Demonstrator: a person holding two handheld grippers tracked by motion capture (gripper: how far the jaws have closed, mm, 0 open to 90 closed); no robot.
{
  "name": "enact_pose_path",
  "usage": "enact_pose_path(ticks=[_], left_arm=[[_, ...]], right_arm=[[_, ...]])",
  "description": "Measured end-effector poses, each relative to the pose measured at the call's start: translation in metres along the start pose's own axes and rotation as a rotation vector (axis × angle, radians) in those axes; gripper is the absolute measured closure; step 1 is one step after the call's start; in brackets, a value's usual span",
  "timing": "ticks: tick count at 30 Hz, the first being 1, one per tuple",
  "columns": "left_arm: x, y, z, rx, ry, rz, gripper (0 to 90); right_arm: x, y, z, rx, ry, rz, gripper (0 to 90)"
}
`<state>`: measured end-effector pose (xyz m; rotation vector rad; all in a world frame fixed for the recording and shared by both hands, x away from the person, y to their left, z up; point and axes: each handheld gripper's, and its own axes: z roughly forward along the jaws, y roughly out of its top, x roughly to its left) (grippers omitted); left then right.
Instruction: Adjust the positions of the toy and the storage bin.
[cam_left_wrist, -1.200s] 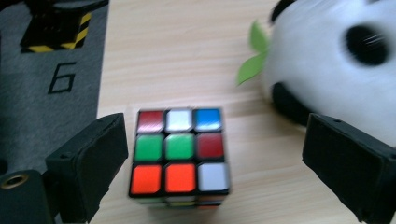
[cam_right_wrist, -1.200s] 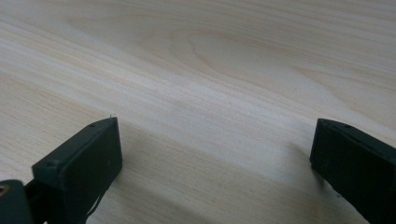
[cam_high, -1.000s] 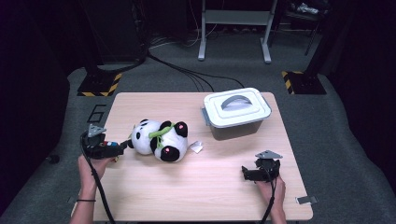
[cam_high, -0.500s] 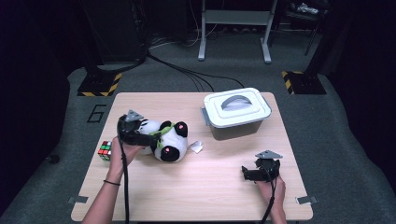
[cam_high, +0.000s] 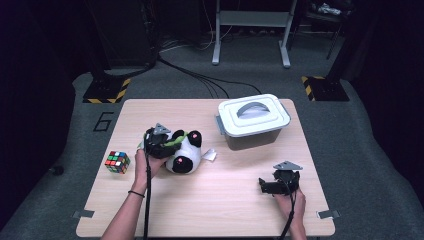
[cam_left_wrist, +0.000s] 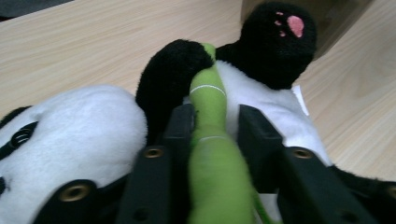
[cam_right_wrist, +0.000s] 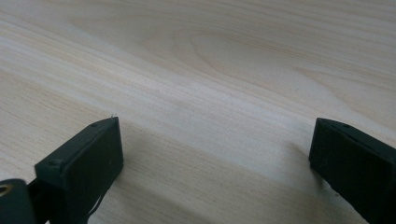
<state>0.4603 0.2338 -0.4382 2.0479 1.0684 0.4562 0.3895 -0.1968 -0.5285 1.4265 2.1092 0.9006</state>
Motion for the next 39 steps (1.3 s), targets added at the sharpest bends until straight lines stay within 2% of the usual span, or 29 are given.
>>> enact_pose_path(ticks=[3,6,10,16,20,24,30,32,34,37,39], left_arm=[[0.005,-0.003,-0.005,-0.026,-0.031,-0.008,74.1],[0.008,-0.005,-0.013,-0.03,-0.065,-0.008,74.9],[0.009,-0.008,-0.023,-0.026,-0.084,0.006,75.2],[0.005,-0.013,-0.041,-0.047,-0.114,0.039,75.4],[0.0,-0.017,-0.052,-0.052,-0.129,0.078,75.4],[-0.004,-0.023,-0.061,-0.045,-0.149,0.101,75.4],[-0.01,-0.044,-0.064,-0.022,-0.196,0.079,75.4],[-0.012,-0.049,-0.064,-0.025,-0.199,0.068,75.4],[-0.016,-0.049,-0.068,-0.019,-0.181,0.083,75.4],[-0.019,-0.047,-0.069,-0.004,-0.183,0.088,75.4],[-0.025,-0.046,-0.072,0.013,-0.162,0.105,75.4]], right_arm=[[0.0,0.0,0.0,0.0,-0.004,0.001,2.5],[0.0,0.0,0.0,-0.001,0.0,0.002,2.5],[0.0,0.0,0.0,-0.001,-0.001,0.002,2.4],[0.0,0.0,0.0,-0.002,-0.001,-0.002,2.3],[0.0,0.0,0.0,-0.001,0.0,-0.003,2.2],[0.0,0.0,0.0,-0.001,0.0,-0.003,2.2],[0.0,0.0,0.0,0.001,-0.001,0.002,2.2],[0.0,0.0,0.0,0.0,0.002,-0.003,2.1],[0.0,0.0,0.0,0.001,-0.001,0.002,2.2],[0.0,0.0,0.0,0.0,0.002,-0.002,2.1],[0.0,0.0,0.0,0.0,0.001,-0.001,2.1]])
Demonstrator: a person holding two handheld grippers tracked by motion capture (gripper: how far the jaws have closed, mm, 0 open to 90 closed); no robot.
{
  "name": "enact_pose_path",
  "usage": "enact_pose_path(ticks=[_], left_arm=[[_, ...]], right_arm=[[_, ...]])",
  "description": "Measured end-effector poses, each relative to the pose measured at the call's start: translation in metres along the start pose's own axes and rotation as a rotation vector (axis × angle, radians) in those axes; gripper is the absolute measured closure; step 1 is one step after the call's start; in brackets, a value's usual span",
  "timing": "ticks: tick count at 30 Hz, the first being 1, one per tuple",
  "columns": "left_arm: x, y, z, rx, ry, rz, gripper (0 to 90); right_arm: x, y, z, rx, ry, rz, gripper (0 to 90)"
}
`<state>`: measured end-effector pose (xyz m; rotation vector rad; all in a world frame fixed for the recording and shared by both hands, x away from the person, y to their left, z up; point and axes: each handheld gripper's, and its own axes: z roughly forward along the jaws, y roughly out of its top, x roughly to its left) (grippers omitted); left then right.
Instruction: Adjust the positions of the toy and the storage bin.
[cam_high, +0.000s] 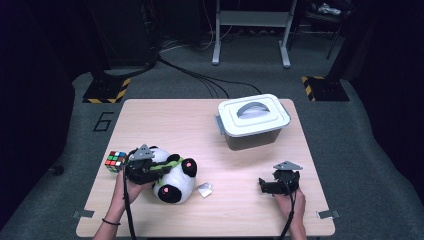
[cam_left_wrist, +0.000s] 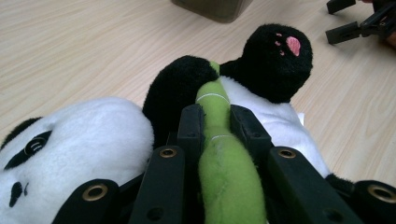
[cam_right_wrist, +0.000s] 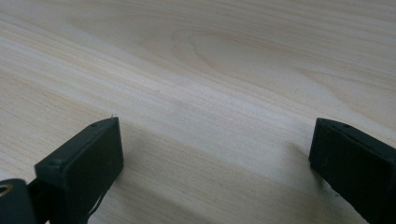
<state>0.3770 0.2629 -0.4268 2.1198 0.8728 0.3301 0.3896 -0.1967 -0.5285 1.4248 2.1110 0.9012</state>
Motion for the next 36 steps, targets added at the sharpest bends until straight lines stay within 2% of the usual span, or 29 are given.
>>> enact_pose_path(ticks=[3,5,7,10,14,15,17,19,21,22,26,28,31,33,34,36], left_arm=[[-0.004,-0.001,-0.004,0.02,-0.009,0.016,75.3],[-0.002,-0.002,-0.004,0.017,-0.01,0.0,75.3],[-0.005,0.0,-0.01,0.036,0.019,0.024,75.3],[-0.005,-0.002,-0.021,0.048,0.005,0.035,75.2],[-0.001,-0.011,-0.019,0.051,-0.003,0.005,75.2],[-0.003,-0.012,-0.019,0.043,0.013,0.018,75.1],[-0.003,-0.014,-0.021,0.044,0.011,0.02,75.1],[0.0,-0.015,-0.021,0.027,0.003,-0.004,75.1],[0.001,-0.014,-0.02,0.03,0.013,0.003,75.0],[0.001,-0.013,-0.021,0.047,0.015,0.012,74.9],[0.006,-0.014,-0.016,0.031,0.003,-0.024,72.1],[0.005,-0.015,-0.016,0.018,0.02,-0.039,63.7],[0.004,-0.018,-0.022,-0.002,0.029,-0.073,38.8],[0.003,-0.019,-0.025,-0.018,0.039,-0.09,28.4],[0.001,-0.019,-0.028,-0.02,0.044,-0.095,22.5],[-0.004,-0.018,-0.037,-0.037,0.066,-0.079,15.3]], right_arm=[[0.001,-0.001,0.0,-0.001,-0.002,0.001,2.1],[0.0,0.0,0.0,0.001,0.003,0.0,2.0],[0.001,0.0,0.0,0.0,0.0,0.001,2.1],[0.001,-0.001,0.0,-0.002,-0.002,0.001,2.1],[0.001,0.0,0.0,-0.001,-0.003,0.003,2.1],[0.001,0.0,0.0,-0.001,-0.003,0.004,2.1],[0.001,0.0,0.0,-0.001,-0.003,0.004,2.1],[0.001,0.0,0.0,0.0,-0.003,0.003,2.1],[0.001,0.0,0.0,-0.001,-0.003,0.003,2.1],[0.001,0.0,0.0,-0.001,-0.003,0.003,2.1],[0.0,0.0,0.0,-0.001,0.0,0.002,2.1],[0.0,0.0,0.0,0.0,0.0,0.001,2.1],[0.001,0.0,0.0,0.001,0.0,0.0,2.0],[0.0,0.0,0.0,0.003,0.005,-0.012,1.7],[-0.001,0.0,0.0,0.002,0.006,-0.02,1.6],[0.0,0.0,0.0,0.006,0.009,-0.017,1.5]])
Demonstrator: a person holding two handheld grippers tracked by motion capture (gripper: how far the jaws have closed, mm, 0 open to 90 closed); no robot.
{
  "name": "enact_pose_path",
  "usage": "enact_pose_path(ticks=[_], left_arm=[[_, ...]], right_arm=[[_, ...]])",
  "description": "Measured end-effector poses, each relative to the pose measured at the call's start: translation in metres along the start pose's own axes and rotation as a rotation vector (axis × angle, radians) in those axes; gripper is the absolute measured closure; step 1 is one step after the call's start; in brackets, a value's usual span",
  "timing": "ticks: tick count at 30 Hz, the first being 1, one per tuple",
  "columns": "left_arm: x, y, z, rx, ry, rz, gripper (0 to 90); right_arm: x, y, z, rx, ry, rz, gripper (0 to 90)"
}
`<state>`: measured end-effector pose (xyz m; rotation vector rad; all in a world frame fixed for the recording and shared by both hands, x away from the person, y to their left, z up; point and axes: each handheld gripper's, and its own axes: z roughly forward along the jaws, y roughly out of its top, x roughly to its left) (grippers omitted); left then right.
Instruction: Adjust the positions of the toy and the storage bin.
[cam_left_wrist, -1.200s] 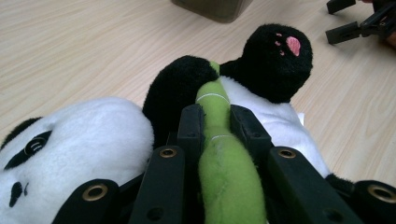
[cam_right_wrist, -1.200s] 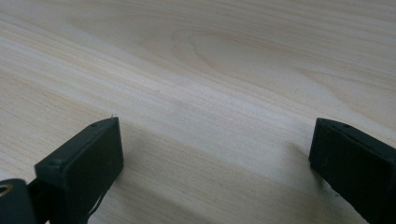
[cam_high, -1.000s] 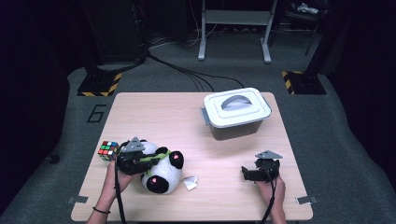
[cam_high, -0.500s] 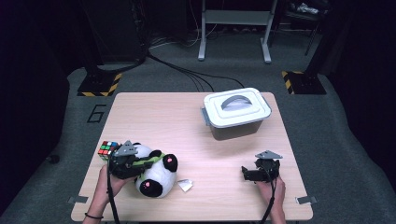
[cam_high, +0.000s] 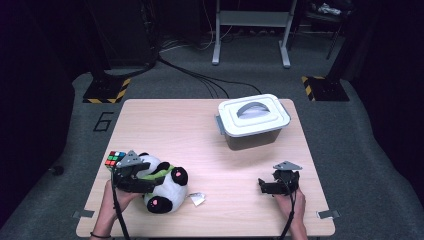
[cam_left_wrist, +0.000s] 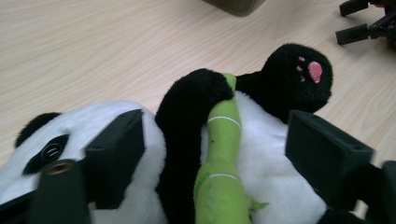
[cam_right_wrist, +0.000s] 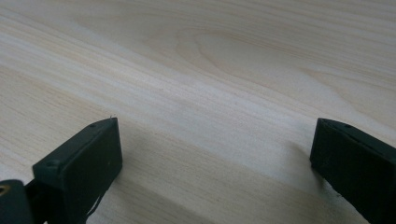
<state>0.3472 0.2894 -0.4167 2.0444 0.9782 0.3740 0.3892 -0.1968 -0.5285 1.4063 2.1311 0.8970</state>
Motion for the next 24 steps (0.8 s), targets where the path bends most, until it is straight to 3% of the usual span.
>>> enact_pose_path(ticks=[6,10,15,21,24], left_arm=[[0.0,-0.005,-0.031,-0.063,0.052,-0.008,8.0],[0.012,-0.017,-0.042,-0.05,0.115,-0.042,5.2],[0.025,-0.043,-0.043,-0.028,0.187,-0.098,2.1],[0.034,-0.07,-0.031,-0.001,0.279,-0.143,0.7],[0.038,-0.083,-0.024,0.011,0.294,-0.17,0.2]], right_arm=[[0.0,0.001,0.0,0.003,0.0,0.002,0.8],[0.0,0.001,0.0,0.006,0.007,-0.001,0.3],[-0.002,0.002,-0.001,0.008,0.032,-0.001,0.0],[-0.007,0.001,-0.006,-0.024,0.053,0.054,0.0],[-0.01,0.004,-0.011,-0.035,0.055,0.049,0.0]])
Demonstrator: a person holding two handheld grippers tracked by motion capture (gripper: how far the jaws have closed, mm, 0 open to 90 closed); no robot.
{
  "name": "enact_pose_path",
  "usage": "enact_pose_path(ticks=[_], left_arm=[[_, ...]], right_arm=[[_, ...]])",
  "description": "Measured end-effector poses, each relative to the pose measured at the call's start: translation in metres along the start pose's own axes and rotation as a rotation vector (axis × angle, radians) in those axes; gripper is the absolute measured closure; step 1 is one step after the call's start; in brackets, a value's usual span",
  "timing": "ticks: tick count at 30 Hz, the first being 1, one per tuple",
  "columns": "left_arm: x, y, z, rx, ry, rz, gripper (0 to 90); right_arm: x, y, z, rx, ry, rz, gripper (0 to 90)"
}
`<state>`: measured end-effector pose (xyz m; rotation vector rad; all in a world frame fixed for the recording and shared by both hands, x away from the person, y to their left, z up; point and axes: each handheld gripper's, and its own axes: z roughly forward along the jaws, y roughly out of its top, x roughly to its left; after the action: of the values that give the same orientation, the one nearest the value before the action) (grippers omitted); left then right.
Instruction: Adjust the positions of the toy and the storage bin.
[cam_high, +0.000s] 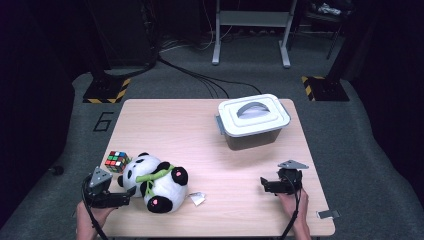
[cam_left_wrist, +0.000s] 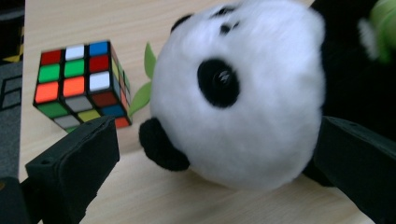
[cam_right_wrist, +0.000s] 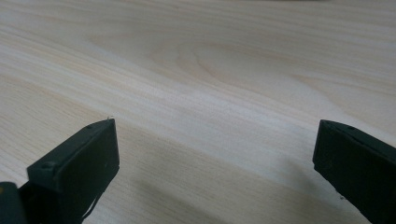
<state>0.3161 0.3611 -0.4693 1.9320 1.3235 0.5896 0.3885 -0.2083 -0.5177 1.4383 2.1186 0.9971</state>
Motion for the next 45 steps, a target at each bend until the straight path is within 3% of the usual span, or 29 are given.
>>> enact_pose_path(ticks=[5,10,13,17,20,26,32,35,41,45], left_arm=[[0.009,-0.013,0.007,-0.014,-0.012,-0.03,0.0],[0.011,-0.014,-0.003,-0.067,-0.058,-0.046,0.0],[0.01,-0.013,-0.013,-0.064,-0.045,-0.027,0.0],[0.011,-0.024,-0.011,-0.002,-0.059,-0.012,0.0],[0.015,-0.035,-0.002,0.063,-0.069,0.002,0.0],[0.026,-0.051,0.024,0.133,-0.069,-0.012,0.0],[0.024,-0.051,0.031,0.111,-0.02,0.04,0.0],[0.024,-0.054,0.032,0.074,-0.014,0.035,0.0],[0.025,-0.052,0.034,0.07,-0.017,0.034,0.0],[0.026,-0.049,0.038,0.065,-0.013,0.033,0.0]], right_arm=[[-0.006,0.009,-0.009,-0.009,0.0,0.005,0.0],[-0.012,0.019,-0.012,-0.002,0.003,-0.002,0.0],[-0.014,0.024,-0.014,0.003,-0.004,-0.012,0.0],[-0.017,0.032,-0.019,-0.007,-0.004,-0.012,0.0],[-0.022,0.043,-0.026,-0.026,-0.002,-0.012,0.0],[-0.035,0.07,-0.041,-0.055,-0.026,-0.029,0.0],[-0.045,0.101,-0.048,-0.073,-0.037,-0.051,0.0],[-0.049,0.114,-0.048,-0.08,-0.036,-0.046,0.3],[-0.06,0.14,-0.041,-0.081,-0.01,-0.039,2.8],[-0.064,0.156,-0.033,-0.058,-0.019,-0.047,3.1]])
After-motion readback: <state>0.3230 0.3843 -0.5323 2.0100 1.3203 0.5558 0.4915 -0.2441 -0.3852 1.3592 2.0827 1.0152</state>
